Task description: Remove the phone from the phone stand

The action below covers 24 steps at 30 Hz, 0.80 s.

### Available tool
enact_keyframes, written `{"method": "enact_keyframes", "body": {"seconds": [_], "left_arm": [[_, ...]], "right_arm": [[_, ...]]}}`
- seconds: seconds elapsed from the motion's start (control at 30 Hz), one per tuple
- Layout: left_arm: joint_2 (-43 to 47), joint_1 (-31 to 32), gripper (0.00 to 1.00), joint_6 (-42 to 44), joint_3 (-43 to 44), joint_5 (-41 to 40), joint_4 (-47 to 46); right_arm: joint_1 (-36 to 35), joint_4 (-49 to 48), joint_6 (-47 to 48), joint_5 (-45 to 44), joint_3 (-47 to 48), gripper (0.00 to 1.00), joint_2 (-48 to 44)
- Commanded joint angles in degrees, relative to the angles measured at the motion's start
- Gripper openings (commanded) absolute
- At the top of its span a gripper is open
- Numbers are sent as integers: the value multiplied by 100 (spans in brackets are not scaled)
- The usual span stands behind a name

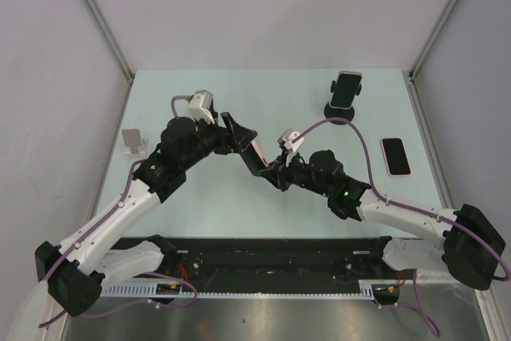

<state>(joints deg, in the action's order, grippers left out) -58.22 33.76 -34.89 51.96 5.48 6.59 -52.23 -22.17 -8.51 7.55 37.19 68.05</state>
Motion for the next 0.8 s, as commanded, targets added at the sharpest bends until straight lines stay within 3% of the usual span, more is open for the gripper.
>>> {"method": "enact_keyframes", "body": {"seconds": [0.0, 0.17, 0.37, 0.53, 0.77], "left_arm": [[618, -62, 89, 773, 7, -389, -527], [1171, -80, 100, 1335, -239, -950, -527], [1971, -80, 100, 2064, -687, -1373, -527], [2463, -80, 100, 2487, -1152, -1628, -527], [2692, -80, 100, 2795, -1391, -1813, -545]], "right_arm": [[248, 766, -405, 194, 218, 0, -476], [713, 1856, -599, 405, 210, 0, -915], [1459, 3060, -625, 299, 210, 0, -1364], [2915, 3947, -862, 667, 210, 0, -1374], [4474, 4476, -889, 1038, 210, 0, -1031]]}}
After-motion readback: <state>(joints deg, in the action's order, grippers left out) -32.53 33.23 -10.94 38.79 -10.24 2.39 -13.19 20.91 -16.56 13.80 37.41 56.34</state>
